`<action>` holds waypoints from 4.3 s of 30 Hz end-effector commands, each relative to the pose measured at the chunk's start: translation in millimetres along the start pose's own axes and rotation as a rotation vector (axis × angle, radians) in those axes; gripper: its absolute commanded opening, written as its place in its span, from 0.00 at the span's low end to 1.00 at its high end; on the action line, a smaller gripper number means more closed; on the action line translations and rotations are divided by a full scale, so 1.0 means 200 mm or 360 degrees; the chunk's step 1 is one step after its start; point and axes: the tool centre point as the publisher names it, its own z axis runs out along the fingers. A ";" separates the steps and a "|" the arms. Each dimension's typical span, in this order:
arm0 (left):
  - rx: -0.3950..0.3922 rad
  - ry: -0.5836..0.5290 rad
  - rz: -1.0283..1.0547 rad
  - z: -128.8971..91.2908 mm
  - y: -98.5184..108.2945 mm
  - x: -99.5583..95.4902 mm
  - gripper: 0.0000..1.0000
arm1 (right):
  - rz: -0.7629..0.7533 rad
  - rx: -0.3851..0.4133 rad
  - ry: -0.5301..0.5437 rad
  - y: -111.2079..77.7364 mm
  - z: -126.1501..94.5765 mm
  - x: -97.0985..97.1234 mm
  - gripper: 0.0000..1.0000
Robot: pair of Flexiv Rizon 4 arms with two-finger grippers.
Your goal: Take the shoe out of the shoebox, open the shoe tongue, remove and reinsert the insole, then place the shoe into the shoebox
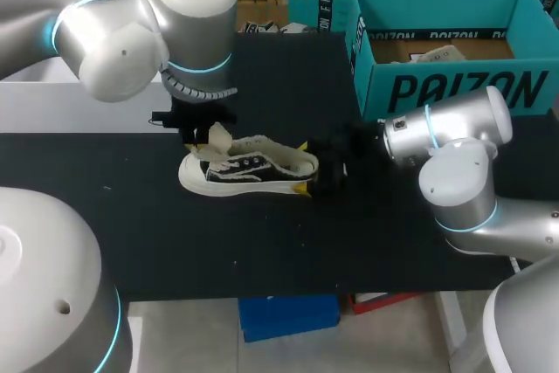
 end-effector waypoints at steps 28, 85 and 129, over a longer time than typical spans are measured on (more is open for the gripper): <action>-0.0033 0.0253 0.0043 0.05 -0.03 -0.05 1.00 | 0.0005 0.0004 -0.0002 -0.02 0.00 0.00 0.00; -0.0180 0.0902 0.2895 -0.43 -0.28 0.43 0.00 | 0.0005 0.0004 -0.0002 -0.02 0.00 0.00 0.00; -0.0091 0.0883 0.2757 -0.42 -0.13 0.37 0.00 | 0.0005 0.0004 -0.0002 -0.02 0.00 0.00 0.00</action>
